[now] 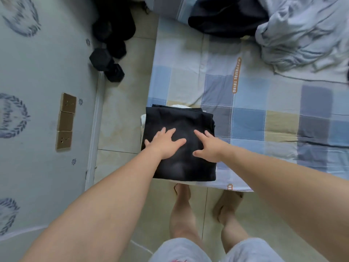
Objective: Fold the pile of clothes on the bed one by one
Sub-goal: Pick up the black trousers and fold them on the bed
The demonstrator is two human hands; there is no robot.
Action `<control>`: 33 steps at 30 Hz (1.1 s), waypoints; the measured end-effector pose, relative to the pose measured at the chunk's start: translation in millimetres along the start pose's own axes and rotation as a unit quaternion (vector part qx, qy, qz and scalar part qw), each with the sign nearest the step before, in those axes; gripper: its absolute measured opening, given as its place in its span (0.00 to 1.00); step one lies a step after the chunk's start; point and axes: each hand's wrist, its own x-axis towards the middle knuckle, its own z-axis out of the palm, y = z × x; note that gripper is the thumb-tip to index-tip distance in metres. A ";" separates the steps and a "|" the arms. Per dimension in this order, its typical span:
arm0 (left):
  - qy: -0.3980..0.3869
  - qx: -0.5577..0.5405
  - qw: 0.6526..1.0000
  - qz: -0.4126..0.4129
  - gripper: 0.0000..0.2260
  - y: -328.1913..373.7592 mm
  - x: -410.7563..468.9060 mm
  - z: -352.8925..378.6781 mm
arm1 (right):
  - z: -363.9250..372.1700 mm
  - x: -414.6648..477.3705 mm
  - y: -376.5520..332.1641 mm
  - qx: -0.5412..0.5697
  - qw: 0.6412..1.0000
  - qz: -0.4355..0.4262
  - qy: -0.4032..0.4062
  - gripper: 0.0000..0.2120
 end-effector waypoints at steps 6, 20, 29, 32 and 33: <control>0.090 -0.039 0.992 0.080 0.32 81.5 -90.5 -34.9 | -68.2 -117.6 36.4 0.020 0.990 0.035 0.134 0.39; 0.195 -0.011 0.961 0.195 0.30 345.2 -171.4 0.5 | -156.7 -294.6 268.2 -0.063 0.963 0.035 0.260 0.39; 0.190 0.044 0.959 0.205 0.30 536.6 -185.7 130.4 | -184.7 -381.4 513.0 -0.031 0.962 0.050 0.268 0.38; 0.177 0.066 0.957 0.222 0.30 594.5 -181.8 162.7 | -184.3 -402.0 578.1 0.006 0.960 0.066 0.274 0.38; 0.173 0.078 0.955 0.226 0.30 612.5 -178.0 171.1 | -183.6 -406.6 596.8 0.019 0.958 0.073 0.278 0.38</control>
